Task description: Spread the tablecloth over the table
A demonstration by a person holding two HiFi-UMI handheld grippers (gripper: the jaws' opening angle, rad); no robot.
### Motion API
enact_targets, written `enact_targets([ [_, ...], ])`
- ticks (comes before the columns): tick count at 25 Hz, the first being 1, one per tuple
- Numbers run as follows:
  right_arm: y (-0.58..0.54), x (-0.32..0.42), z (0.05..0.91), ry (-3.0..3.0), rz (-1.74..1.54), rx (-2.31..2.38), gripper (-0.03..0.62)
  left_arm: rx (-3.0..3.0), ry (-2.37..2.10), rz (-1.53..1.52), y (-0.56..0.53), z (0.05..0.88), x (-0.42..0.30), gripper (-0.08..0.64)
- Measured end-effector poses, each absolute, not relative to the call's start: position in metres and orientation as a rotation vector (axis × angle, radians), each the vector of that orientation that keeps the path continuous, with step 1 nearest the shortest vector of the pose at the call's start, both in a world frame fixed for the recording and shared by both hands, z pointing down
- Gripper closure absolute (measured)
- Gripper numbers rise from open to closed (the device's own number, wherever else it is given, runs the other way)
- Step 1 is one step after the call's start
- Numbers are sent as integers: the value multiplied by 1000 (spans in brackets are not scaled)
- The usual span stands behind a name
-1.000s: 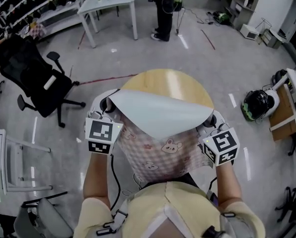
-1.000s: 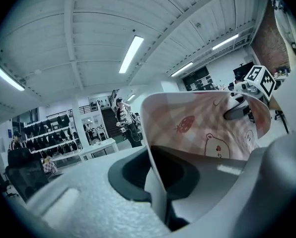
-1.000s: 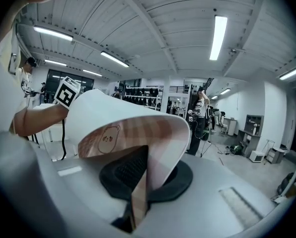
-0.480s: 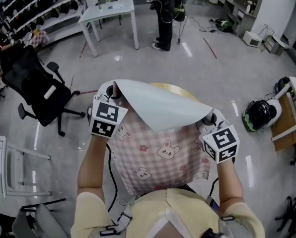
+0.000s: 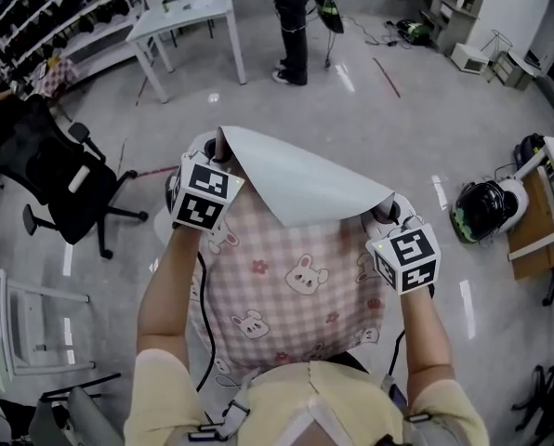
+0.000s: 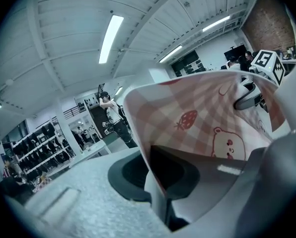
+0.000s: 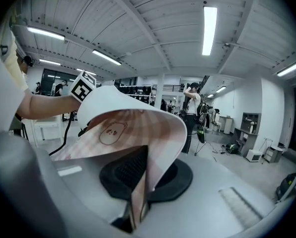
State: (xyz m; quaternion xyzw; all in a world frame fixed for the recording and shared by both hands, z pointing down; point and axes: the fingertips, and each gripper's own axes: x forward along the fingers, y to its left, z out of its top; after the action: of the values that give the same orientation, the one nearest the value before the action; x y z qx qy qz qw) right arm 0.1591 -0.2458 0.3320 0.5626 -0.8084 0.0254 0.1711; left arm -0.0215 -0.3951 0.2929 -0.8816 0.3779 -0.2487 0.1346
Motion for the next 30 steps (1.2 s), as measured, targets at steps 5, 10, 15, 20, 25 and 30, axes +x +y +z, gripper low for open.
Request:
enact_targets([
  [5,-276,181,358,-2282,113,1595,580,-2536,1083,-789,-427,319,3,551],
  [10,-304,194,385,-2262,153,1576,580,-2534,1061,-873,-458,351,19,549],
  [15,-357,225,421,-2247,224,1565,578,-2510,1009,-990,-513,391,51,549],
  [20,-365,225,455,-2226,271,1549,578,-2487,947,-1102,-524,429,54,549],
  [25,-368,232,481,-2202,310,1531,575,-2459,895,-1215,-529,462,63,548],
  [30,-376,230,505,-2184,324,1501,571,-2448,854,-1302,-541,494,65,545],
])
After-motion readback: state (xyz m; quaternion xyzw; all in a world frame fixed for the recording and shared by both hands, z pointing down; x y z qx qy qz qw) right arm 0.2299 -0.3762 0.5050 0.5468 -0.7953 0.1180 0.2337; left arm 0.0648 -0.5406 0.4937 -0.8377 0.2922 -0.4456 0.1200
